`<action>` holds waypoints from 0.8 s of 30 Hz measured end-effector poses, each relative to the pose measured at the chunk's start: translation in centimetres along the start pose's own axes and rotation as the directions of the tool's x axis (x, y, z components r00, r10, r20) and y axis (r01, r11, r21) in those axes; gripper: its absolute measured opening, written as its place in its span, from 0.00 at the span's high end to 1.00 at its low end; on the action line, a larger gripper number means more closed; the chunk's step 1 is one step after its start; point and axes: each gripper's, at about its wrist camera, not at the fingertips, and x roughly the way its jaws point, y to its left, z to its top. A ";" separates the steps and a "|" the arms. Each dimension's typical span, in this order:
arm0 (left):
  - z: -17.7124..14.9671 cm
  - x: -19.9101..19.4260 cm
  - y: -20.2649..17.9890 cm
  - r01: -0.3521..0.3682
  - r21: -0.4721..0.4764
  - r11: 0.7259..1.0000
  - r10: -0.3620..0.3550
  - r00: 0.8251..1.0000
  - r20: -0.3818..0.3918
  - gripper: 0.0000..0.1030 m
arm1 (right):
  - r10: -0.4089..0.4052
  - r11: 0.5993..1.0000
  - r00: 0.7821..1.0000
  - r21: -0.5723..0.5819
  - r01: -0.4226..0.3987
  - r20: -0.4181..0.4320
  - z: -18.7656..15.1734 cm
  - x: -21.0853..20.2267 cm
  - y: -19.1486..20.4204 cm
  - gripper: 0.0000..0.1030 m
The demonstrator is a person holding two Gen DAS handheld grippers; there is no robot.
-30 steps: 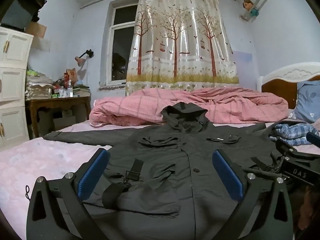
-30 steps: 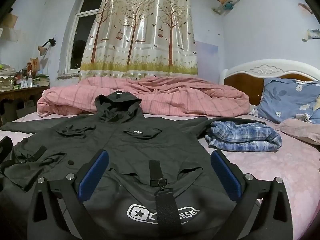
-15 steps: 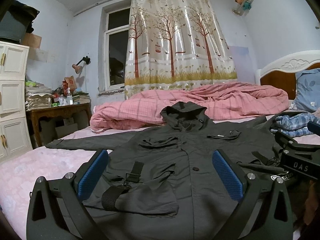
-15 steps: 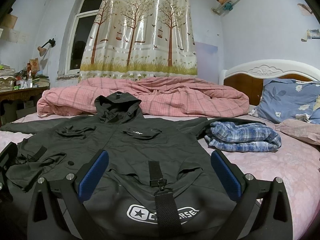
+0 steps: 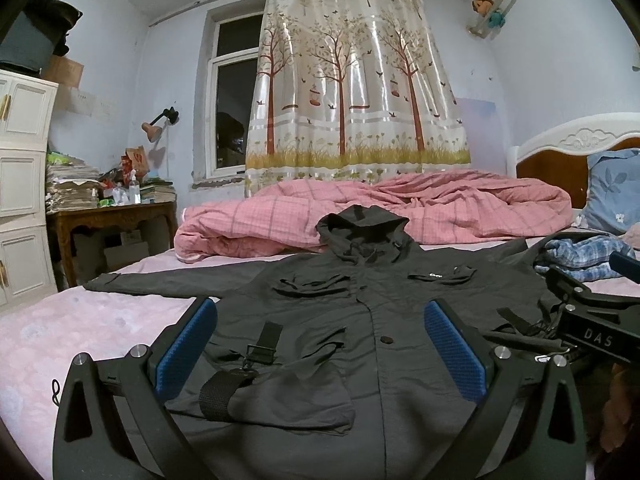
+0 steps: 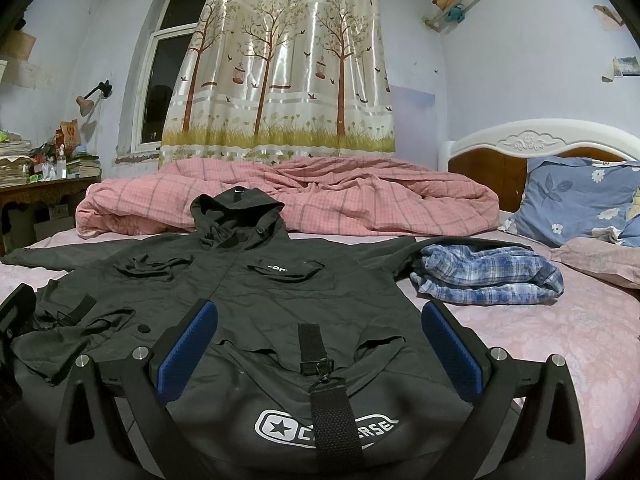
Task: Fold large clothes
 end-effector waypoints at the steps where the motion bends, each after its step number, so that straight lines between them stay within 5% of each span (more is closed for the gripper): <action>1: 0.1 0.0 0.0 0.000 0.001 1.000 0.000 1.000 -0.004 0.00 | 0.000 1.000 1.000 0.000 0.000 0.000 0.0 -0.1 -0.1 0.00; 10: 0.2 -0.2 0.3 0.007 -0.003 1.000 -0.007 0.999 -0.044 0.00 | 0.000 1.000 1.000 0.001 0.000 0.000 0.0 0.0 -0.1 0.00; 17: 0.4 -0.9 0.0 0.007 0.014 1.000 -0.007 1.000 0.024 0.00 | 0.002 1.000 1.000 0.004 -0.002 0.001 0.0 -0.1 -0.1 0.00; 21: 0.6 -0.9 0.5 0.123 -0.002 0.992 -0.123 0.992 0.018 0.00 | 0.002 1.000 1.000 0.001 -0.002 -0.004 0.0 0.0 0.0 0.00; 24: 0.6 -0.5 0.9 0.051 -0.023 0.998 -0.052 0.998 -0.027 0.00 | 0.001 1.000 1.000 0.002 -0.001 0.000 -0.1 -0.1 -0.2 0.00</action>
